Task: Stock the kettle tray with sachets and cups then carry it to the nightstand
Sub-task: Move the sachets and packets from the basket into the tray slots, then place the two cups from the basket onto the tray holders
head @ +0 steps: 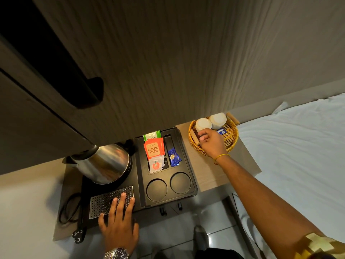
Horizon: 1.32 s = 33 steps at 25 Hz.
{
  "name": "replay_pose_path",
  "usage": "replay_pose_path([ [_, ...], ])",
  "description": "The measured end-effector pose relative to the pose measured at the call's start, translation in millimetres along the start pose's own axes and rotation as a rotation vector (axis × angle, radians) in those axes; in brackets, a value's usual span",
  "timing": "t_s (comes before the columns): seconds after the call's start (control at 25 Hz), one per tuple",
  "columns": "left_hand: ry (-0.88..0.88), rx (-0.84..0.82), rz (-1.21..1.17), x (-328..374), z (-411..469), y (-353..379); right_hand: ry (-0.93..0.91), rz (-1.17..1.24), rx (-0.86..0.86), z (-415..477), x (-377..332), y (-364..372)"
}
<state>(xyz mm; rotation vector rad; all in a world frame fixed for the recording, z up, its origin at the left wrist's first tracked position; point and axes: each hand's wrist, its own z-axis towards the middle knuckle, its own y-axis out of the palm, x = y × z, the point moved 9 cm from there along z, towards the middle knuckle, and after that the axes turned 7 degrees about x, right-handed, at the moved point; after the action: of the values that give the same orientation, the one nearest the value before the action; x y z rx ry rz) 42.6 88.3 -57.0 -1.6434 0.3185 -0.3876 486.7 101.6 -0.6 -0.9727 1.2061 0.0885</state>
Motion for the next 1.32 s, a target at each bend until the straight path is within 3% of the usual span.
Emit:
replay_pose_path([
  [0.32, 0.017, 0.013, 0.017, 4, -1, -6, -0.126, 0.183, 0.173, -7, -27, -37],
  [0.44, 0.019, 0.027, 0.010, 5, -1, -9, -0.206, 0.250, 0.098, -26, -64, -11],
  [0.56, 0.018, 0.035, -0.002, 5, -1, -10, -0.164, 0.261, -0.018, -42, -79, 35],
  [0.68, 0.022, 0.036, -0.009, 6, -1, -11, -0.078, 0.165, -0.067, -47, -72, 70],
  [0.84, 0.015, 0.034, -0.031, 4, -1, -9, -0.033, 0.021, -0.011, -44, -63, 85],
  [1.32, 0.022, 0.017, -0.026, 1, -1, -3, -0.180, -0.396, -0.053, -39, -88, 94],
])
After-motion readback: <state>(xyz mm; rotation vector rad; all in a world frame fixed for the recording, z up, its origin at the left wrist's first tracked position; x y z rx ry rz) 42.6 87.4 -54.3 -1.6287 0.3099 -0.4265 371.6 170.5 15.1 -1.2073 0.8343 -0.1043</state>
